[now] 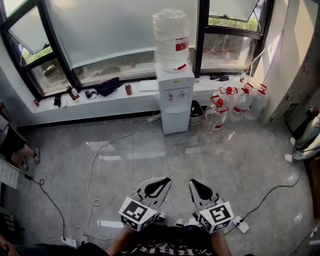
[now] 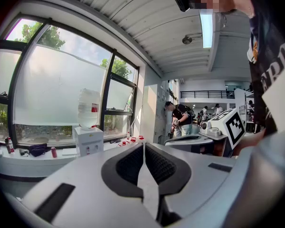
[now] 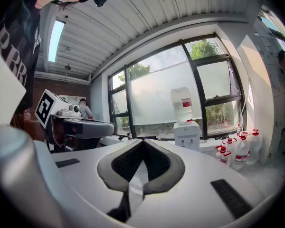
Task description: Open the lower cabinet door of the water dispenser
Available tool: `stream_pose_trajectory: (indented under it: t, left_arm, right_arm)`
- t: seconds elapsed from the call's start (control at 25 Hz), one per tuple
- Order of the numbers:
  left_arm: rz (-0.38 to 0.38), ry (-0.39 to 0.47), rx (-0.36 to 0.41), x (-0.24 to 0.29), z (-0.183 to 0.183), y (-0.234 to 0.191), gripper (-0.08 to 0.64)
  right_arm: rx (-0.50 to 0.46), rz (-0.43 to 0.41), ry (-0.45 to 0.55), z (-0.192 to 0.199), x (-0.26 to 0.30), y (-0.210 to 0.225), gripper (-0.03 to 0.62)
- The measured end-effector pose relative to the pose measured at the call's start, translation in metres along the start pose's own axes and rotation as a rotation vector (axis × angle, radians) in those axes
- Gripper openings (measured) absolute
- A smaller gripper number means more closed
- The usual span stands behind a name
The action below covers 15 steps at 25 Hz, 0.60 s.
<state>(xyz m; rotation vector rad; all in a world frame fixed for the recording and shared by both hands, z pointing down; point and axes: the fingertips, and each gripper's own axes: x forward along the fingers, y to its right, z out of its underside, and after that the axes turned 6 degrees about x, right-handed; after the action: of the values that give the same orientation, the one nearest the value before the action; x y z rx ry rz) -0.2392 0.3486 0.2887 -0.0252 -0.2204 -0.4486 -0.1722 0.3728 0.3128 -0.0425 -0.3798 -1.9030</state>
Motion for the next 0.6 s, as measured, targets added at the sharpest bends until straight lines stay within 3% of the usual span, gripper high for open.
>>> stream_pose_trajectory:
  t: [0.28,0.6]
  left_arm:
    - [-0.016,-0.003,-0.004,0.005,0.002,0.010,0.020]
    - [-0.055,0.001,-0.016,0.005,0.003,0.027,0.020]
  right_arm:
    - [0.009,0.017,0.005,-0.001,-0.014,0.011,0.011]
    - [0.013,-0.020,-0.002,0.002,-0.032,0.017,0.011]
